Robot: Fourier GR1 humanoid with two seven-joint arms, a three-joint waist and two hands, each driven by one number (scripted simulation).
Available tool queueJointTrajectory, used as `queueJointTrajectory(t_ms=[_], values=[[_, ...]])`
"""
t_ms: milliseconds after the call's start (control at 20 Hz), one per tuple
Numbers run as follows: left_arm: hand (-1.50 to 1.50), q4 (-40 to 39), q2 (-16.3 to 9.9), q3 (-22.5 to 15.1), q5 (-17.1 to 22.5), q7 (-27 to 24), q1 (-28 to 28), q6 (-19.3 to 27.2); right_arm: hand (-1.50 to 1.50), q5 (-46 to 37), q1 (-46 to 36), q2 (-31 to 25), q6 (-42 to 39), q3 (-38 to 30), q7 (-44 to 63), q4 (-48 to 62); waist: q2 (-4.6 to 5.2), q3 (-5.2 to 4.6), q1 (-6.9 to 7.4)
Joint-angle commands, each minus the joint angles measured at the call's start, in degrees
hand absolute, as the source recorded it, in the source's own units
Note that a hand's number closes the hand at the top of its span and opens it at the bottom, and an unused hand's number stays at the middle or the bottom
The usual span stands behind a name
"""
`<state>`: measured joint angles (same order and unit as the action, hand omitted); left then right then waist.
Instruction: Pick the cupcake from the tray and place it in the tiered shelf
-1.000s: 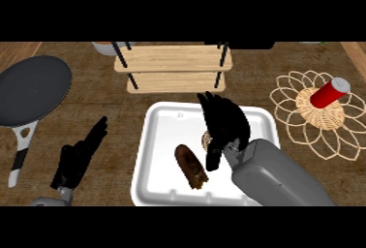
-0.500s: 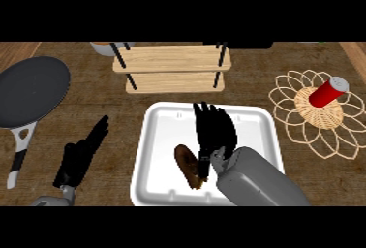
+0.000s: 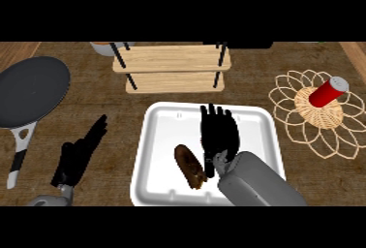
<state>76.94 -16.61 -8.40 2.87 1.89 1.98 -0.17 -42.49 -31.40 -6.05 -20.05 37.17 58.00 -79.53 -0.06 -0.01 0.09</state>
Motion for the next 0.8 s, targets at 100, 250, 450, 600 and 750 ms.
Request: queueJointTrajectory(t_ms=[100, 250, 450, 600, 750], values=[[0.00, -0.69, 2.07, 0.18, -2.09, 0.59, 0.74, 0.24, -1.50, -4.35, 0.56, 1.89, -1.82, -2.80, -1.20, 5.85, 0.07, 0.01, 0.13], [0.00, 0.86, 3.11, -0.70, -3.57, -0.75, -1.49, 0.84, -1.50, -7.12, 0.76, 3.63, -2.12, -2.77, -0.90, 7.11, 0.06, 0.01, 0.24], [0.00, 0.92, 4.20, 0.61, -3.73, 1.80, 0.62, 0.33, -1.50, -9.48, -1.20, 5.88, 0.01, -5.46, -3.74, 12.71, 0.10, 0.01, 0.25], [0.00, 0.38, 1.18, 4.19, -1.83, -0.39, -0.70, -3.74, -1.50, -11.09, 1.70, 4.78, -2.76, -6.95, -5.73, 9.35, 0.04, 0.01, 0.09], [0.00, -0.37, 6.60, 0.38, -6.70, 0.04, 0.22, 1.08, -1.50, -11.85, 0.60, 5.98, -0.65, -6.71, -7.12, 14.37, 0.09, 0.01, 0.15]])
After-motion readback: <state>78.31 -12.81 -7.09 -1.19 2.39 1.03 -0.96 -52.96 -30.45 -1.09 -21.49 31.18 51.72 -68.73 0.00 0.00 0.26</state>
